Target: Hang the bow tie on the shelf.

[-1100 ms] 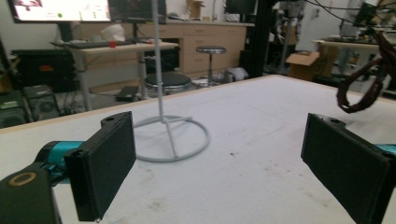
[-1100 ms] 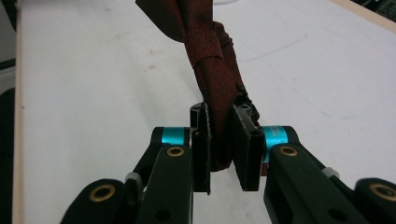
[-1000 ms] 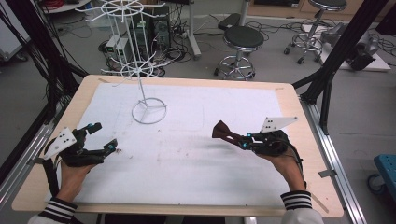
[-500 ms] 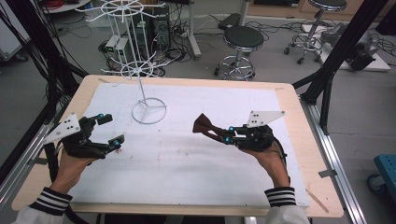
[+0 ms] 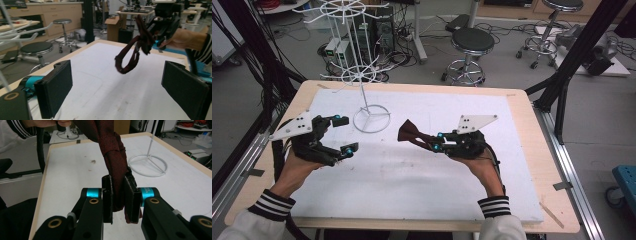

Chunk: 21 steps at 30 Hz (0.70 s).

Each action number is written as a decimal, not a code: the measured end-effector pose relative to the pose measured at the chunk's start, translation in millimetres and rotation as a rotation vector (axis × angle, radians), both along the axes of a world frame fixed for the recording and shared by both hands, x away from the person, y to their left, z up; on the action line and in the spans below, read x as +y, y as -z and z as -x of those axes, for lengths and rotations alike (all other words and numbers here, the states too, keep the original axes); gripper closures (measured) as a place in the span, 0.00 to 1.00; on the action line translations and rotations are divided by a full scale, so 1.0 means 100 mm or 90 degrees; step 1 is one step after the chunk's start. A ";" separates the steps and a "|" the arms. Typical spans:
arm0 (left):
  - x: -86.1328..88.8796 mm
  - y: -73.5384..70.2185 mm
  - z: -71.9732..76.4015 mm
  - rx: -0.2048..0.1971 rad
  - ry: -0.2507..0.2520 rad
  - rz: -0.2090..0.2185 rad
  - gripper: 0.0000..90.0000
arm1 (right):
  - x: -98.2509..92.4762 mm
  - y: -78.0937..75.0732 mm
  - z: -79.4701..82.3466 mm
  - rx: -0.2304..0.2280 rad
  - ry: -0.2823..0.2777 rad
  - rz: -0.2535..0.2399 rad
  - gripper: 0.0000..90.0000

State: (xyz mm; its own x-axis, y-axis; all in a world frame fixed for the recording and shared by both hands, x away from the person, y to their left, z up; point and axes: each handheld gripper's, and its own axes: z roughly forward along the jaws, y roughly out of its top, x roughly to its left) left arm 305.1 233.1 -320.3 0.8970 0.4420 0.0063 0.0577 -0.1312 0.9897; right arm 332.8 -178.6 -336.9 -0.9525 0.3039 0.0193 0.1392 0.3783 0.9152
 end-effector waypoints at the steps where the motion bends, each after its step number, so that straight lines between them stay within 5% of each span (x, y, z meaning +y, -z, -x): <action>1: -0.02 -0.01 -0.01 0.000 0.005 -0.002 0.11 | 0.02 0.00 0.00 -0.002 -0.003 0.000 0.88; 21: -0.62 -0.20 -0.15 0.038 0.124 -0.053 0.16 | 0.21 -0.05 0.01 -0.018 -0.035 0.003 0.88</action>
